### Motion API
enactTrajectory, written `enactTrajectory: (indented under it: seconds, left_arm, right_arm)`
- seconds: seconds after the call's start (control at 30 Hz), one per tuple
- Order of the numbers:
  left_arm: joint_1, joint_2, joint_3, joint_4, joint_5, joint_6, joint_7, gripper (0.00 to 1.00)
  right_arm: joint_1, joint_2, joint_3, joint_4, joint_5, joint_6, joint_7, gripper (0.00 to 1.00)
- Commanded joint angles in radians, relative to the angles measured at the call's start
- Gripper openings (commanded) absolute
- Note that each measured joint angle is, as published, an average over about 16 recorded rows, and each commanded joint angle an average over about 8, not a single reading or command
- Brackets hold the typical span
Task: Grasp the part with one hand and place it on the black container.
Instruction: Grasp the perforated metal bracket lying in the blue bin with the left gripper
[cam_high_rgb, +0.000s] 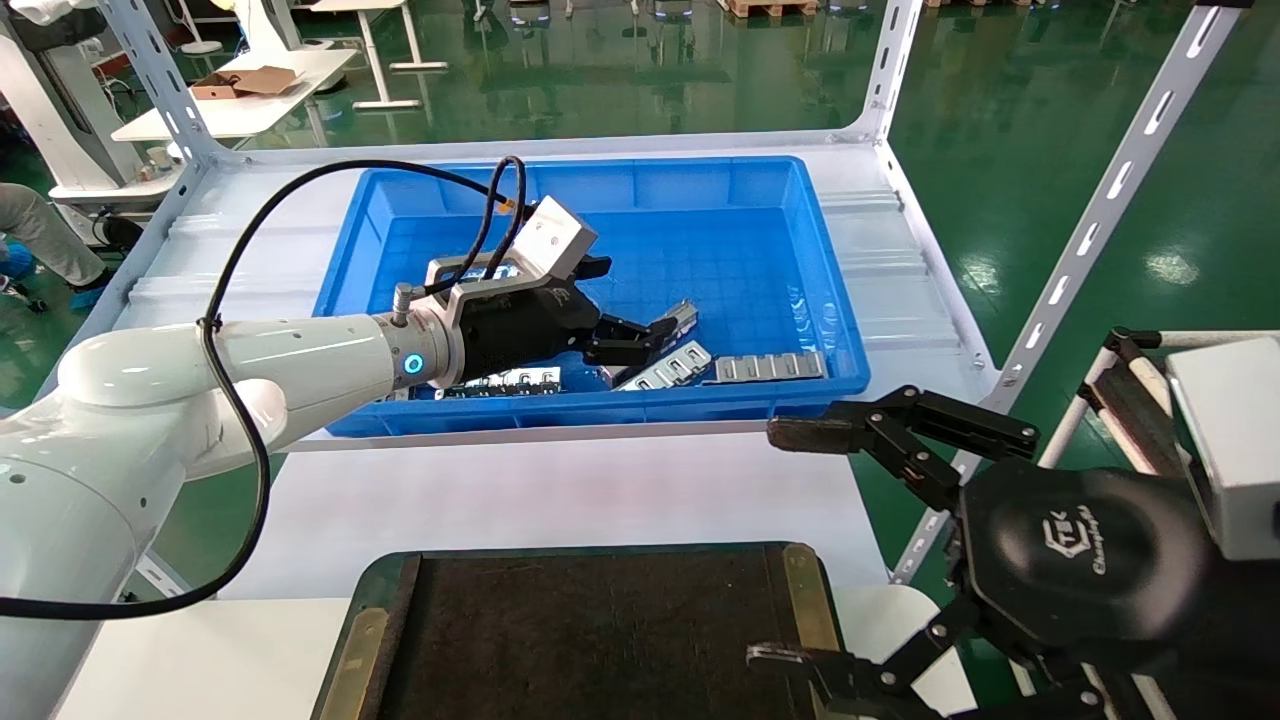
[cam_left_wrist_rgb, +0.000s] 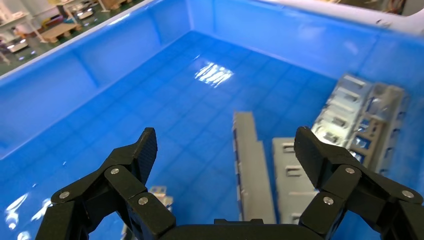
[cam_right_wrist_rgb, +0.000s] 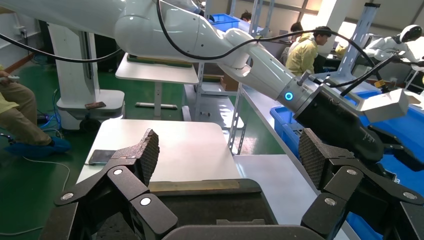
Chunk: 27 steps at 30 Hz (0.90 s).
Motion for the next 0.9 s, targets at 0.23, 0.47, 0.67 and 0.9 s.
enactTrajectory:
  seconds: [0.23, 0.47, 0.67, 0.9]
  left_arm:
    - [0.015, 0.005, 0.030, -0.001, -0.022, -0.043, -0.009, 1.00]
    - [0.026, 0.007, 0.070, -0.026, -0.046, -0.058, -0.036, 0.61]
    - [0.032, 0.007, 0.109, -0.048, -0.069, -0.080, -0.063, 0.01]
    - [0.038, 0.007, 0.157, -0.070, -0.096, -0.125, -0.096, 0.00]
  right_arm:
    - [0.000, 0.000, -0.001, 0.000, 0.000, 0.000, 0.000, 1.00]
    - [0.000, 0.000, -0.001, 0.000, 0.001, 0.000, 0.000, 0.92]
    - [0.000, 0.001, -0.001, 0.000, 0.001, 0.001, -0.001, 0.20]
    - [0.000, 0.001, -0.002, 0.000, 0.001, 0.001, -0.001, 0.00]
